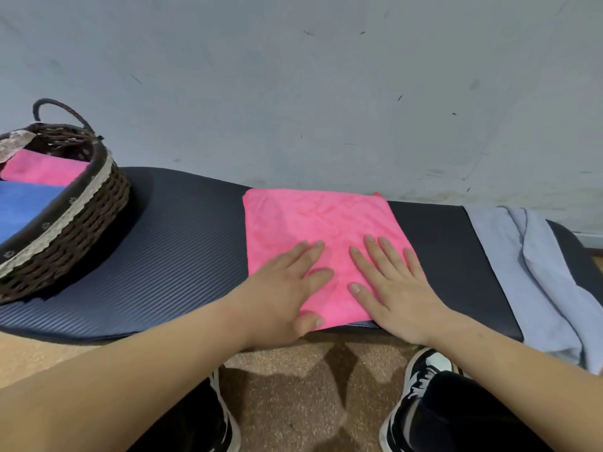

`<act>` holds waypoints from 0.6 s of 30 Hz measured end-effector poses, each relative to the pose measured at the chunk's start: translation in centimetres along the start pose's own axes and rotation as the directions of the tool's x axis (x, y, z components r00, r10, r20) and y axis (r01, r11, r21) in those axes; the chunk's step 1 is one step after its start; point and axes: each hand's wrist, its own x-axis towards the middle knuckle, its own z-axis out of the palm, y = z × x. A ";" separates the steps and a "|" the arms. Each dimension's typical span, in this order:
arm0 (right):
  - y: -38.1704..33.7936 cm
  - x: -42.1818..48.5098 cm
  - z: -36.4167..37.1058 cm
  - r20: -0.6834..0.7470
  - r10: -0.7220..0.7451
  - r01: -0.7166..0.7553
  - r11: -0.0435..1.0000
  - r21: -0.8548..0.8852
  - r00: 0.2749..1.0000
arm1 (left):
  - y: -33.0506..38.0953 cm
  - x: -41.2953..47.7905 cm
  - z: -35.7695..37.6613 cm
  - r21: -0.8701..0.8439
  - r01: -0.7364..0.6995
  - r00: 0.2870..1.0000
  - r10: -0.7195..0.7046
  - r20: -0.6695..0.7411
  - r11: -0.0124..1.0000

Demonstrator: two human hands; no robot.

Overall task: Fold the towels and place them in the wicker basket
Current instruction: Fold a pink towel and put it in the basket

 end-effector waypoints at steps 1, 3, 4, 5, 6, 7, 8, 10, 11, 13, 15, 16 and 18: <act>-0.5 -0.4 0.1 0.011 0.043 -0.043 0.999 0.012 0.999 | -0.2 -0.4 0.2 0.015 -0.013 1.000 0.013 -0.011 1.000; -1.5 -1.3 0.3 0.035 0.127 -0.128 0.991 0.037 0.991 | -0.7 -0.9 0.5 0.039 -0.030 0.999 0.032 -0.039 0.999; -1.9 -1.8 0.4 0.037 0.156 -0.157 0.987 0.043 0.987 | -0.9 -1.3 0.6 0.053 -0.036 0.997 0.040 -0.061 0.998; -2.1 -2.3 0.5 0.024 0.170 -0.171 0.984 0.048 0.985 | -1.0 -1.6 0.6 0.068 -0.043 0.995 0.049 -0.088 0.997; -2.2 -2.8 0.5 -0.003 0.165 -0.165 0.985 0.055 0.986 | -1.1 -2.0 0.7 0.085 -0.052 0.992 0.061 -0.108 0.995; -2.1 -3.3 0.5 -0.037 0.138 -0.135 0.989 0.064 0.990 | -1.2 -2.3 0.8 0.100 -0.063 0.990 0.074 -0.117 0.993; -1.9 -3.8 0.4 -0.065 0.090 -0.085 0.994 0.066 0.994 | -1.1 -2.7 0.9 0.110 -0.073 0.990 0.085 -0.116 0.991; -1.6 -4.8 0.4 -0.079 -0.036 0.040 0.998 0.050 0.996 | -1.2 -3.4 1.1 0.114 -0.088 0.988 0.101 -0.119 0.990; -1.6 -5.1 0.5 -0.066 -0.090 0.093 0.995 0.039 0.994 | -1.3 -3.7 1.3 0.106 -0.099 0.985 0.113 -0.132 0.989; -1.5 -5.5 1.0 -0.020 -0.158 0.158 0.987 0.002 0.987 | -1.6 -4.2 1.4 0.072 -0.130 0.976 0.140 -0.168 0.989; -1.1 -5.5 1.4 -0.006 -0.196 0.196 0.980 -0.034 0.981 | -1.9 -4.6 1.1 0.009 -0.142 0.969 0.141 -0.202 0.990; -0.7 -5.4 1.4 -0.019 -0.215 0.214 0.976 -0.037 0.976 | -1.9 -4.6 0.8 -0.034 -0.135 0.967 0.125 -0.220 0.990; 0.3 -5.1 1.1 -0.068 -0.254 0.253 0.967 -0.023 0.965 | -2.0 -4.8 0.1 -0.129 -0.117 0.966 0.082 -0.245 0.985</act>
